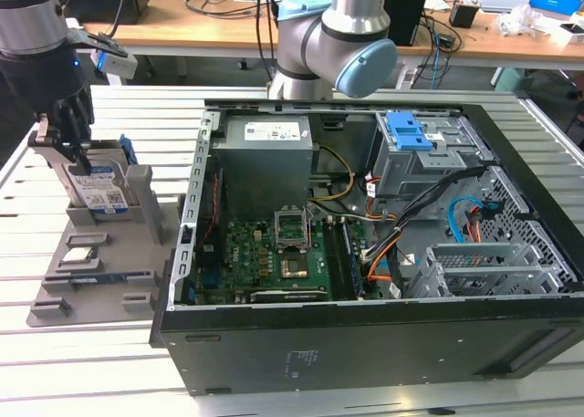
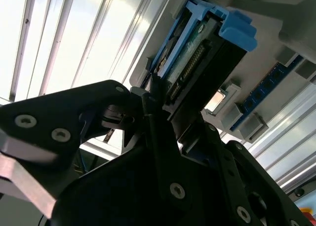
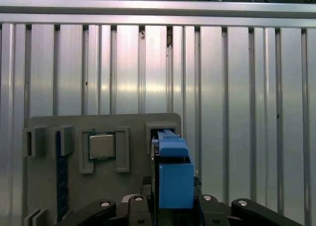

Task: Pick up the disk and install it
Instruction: 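Pick up the disk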

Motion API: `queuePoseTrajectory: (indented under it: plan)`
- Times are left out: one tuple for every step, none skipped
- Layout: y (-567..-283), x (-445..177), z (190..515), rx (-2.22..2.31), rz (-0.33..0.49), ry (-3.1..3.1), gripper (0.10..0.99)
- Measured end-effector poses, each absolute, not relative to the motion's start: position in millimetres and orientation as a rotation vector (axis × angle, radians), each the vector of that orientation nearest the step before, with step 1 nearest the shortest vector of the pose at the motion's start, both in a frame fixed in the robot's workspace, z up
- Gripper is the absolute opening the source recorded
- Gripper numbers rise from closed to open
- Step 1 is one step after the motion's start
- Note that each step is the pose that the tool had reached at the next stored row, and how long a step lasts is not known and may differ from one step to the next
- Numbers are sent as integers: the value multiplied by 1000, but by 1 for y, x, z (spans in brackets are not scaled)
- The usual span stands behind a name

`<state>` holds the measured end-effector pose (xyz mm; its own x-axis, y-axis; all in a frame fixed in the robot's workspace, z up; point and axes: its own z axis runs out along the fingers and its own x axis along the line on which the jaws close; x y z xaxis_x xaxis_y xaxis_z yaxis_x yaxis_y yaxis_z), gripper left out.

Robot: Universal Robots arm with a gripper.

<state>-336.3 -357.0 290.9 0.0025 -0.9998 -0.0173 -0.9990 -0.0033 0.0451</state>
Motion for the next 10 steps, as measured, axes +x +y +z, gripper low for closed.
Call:
queuePoseTrajectory:
  plan:
    - [-357, -336, 291, 2210, -69, -2204, 365]
    - [-357, -336, 291, 2210, -69, -2204, 365]
    - [-357, -336, 291, 2210, -69, -2204, 365]
    - [-357, -336, 291, 2210, -69, -2204, 365]
    - [-357, -336, 291, 2210, -69, -2204, 365]
    - [-357, -336, 291, 2210, -69, -2204, 365]
    - [-357, -336, 291, 2210, -69, -2204, 365]
    - [-357, -336, 291, 2210, -69, -2204, 365]
    - [-357, -336, 291, 2210, -69, -2204, 365]
    - [-357, -336, 290, 2210, -69, -2204, 365]
